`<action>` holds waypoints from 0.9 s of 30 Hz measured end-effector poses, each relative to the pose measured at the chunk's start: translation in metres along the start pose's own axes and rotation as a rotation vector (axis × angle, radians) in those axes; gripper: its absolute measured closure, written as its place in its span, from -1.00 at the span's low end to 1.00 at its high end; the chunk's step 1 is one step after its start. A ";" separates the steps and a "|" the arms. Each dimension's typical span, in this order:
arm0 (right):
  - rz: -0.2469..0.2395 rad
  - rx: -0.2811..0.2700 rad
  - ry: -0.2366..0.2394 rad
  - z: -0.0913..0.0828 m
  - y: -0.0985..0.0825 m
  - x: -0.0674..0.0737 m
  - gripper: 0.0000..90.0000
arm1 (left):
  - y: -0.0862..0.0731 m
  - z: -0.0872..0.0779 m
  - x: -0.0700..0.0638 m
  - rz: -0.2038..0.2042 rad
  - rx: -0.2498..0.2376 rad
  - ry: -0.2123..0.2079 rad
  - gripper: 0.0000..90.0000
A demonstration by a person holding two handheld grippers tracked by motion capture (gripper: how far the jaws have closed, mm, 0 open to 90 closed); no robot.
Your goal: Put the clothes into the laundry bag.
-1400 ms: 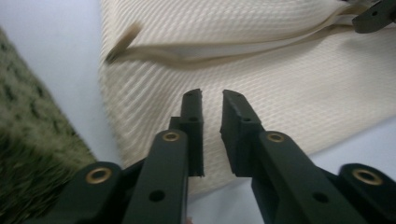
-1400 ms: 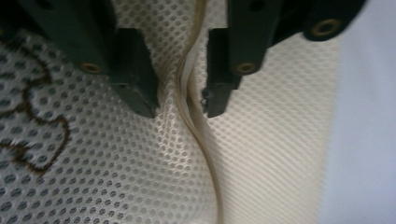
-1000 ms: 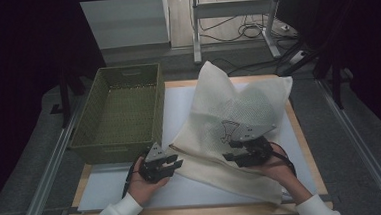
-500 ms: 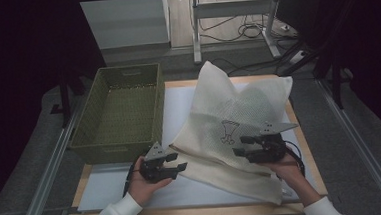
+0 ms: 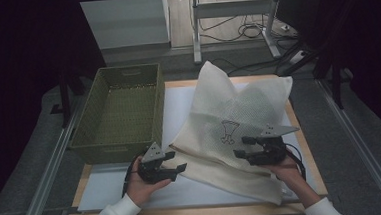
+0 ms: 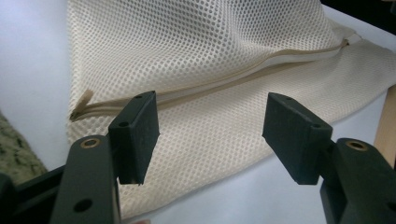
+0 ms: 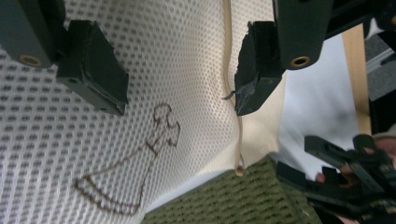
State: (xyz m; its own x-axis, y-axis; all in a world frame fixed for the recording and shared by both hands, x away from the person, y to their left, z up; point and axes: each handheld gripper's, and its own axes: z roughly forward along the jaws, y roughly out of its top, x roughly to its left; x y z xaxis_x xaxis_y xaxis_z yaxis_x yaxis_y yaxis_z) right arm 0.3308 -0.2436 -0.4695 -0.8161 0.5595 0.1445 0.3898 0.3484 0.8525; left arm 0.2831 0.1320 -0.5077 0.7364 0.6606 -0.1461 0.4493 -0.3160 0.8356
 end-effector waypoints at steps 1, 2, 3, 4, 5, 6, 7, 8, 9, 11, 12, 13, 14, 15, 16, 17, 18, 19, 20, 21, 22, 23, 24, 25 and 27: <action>-0.001 0.003 -0.006 -0.001 -0.002 0.000 -0.23 | -0.001 -0.001 0.000 0.002 -0.001 0.007 -0.21; -0.004 0.005 -0.016 -0.002 -0.004 0.001 -0.24 | -0.001 -0.002 -0.001 0.003 -0.002 0.012 -0.21; -0.004 0.009 -0.025 -0.004 -0.006 0.001 -0.25 | -0.002 -0.003 -0.001 0.002 -0.003 0.016 -0.21; 0.000 0.009 -0.032 -0.006 -0.009 0.001 -0.27 | -0.002 -0.004 -0.002 0.001 -0.003 0.022 -0.21; 0.002 0.008 -0.045 -0.009 -0.012 0.002 -0.28 | -0.003 -0.005 -0.003 0.002 -0.004 0.029 -0.21; 0.005 0.007 -0.063 -0.013 -0.016 0.001 -0.30 | -0.004 -0.006 -0.003 0.000 -0.003 0.032 -0.21; 0.008 0.005 -0.073 -0.015 -0.019 0.001 -0.31 | -0.005 -0.007 -0.003 -0.003 -0.003 0.035 -0.21; 0.017 0.003 -0.087 -0.018 -0.024 0.001 -0.32 | -0.006 -0.008 -0.004 -0.004 -0.004 0.039 -0.21; 0.024 0.000 -0.102 -0.021 -0.029 0.000 -0.32 | -0.007 -0.010 -0.004 -0.002 -0.003 0.045 -0.21; 0.053 0.000 -0.125 -0.026 -0.041 -0.002 -0.33 | -0.009 -0.012 -0.004 -0.004 -0.002 0.053 -0.22; 0.070 0.002 -0.132 -0.027 -0.046 -0.003 -0.34 | -0.011 -0.013 -0.004 -0.006 0.001 0.057 -0.22; 0.081 0.009 -0.140 -0.029 -0.051 -0.004 -0.36 | -0.012 -0.014 -0.003 -0.008 0.004 0.059 -0.22; 0.095 0.011 -0.149 -0.030 -0.055 -0.004 -0.36 | -0.014 -0.014 -0.003 -0.012 0.010 0.059 -0.22; 0.109 0.012 -0.154 -0.031 -0.059 -0.005 -0.36 | -0.016 -0.014 -0.002 -0.017 0.014 0.059 -0.22; 0.120 0.014 -0.161 -0.032 -0.062 -0.006 -0.37 | -0.017 -0.014 -0.002 -0.019 0.021 0.061 -0.23; 0.133 0.018 -0.163 -0.032 -0.064 -0.007 -0.38 | -0.019 -0.014 -0.002 -0.017 0.027 0.063 -0.23; 0.140 0.023 -0.165 -0.032 -0.066 -0.008 -0.39 | -0.020 -0.014 -0.002 -0.018 0.031 0.065 -0.23; 0.141 0.028 -0.173 -0.032 -0.068 -0.010 -0.39 | -0.021 -0.014 -0.001 -0.018 0.034 0.065 -0.24; 0.139 0.031 -0.178 -0.032 -0.068 -0.011 -0.39 | -0.021 -0.014 -0.001 -0.018 0.035 0.066 -0.24; 0.141 0.028 -0.181 -0.032 -0.068 -0.012 -0.39 | -0.021 -0.014 -0.001 -0.018 0.036 0.067 -0.24; 0.143 0.024 -0.183 -0.032 -0.068 -0.012 -0.39 | -0.021 -0.014 0.000 -0.017 0.036 0.067 -0.24; 0.146 0.021 -0.182 -0.033 -0.068 -0.012 -0.39 | -0.020 -0.014 0.000 -0.016 0.035 0.066 -0.24; 0.142 0.021 -0.183 -0.033 -0.067 -0.012 -0.39 | -0.020 -0.013 0.000 -0.014 0.036 0.066 -0.24; 0.135 0.024 -0.186 -0.032 -0.067 -0.011 -0.39 | -0.020 -0.013 0.000 -0.012 0.037 0.066 -0.24; 0.126 0.025 -0.190 -0.032 -0.067 -0.010 -0.39 | -0.020 -0.013 -0.001 -0.009 0.040 0.063 -0.24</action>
State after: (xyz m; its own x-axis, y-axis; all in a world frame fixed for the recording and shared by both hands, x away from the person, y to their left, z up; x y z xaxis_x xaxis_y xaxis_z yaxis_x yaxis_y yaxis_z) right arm 0.2990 -0.2969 -0.5122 -0.6661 0.7306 0.1500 0.4963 0.2840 0.8204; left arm 0.2676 0.1464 -0.5173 0.6994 0.7048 -0.1187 0.4764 -0.3359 0.8125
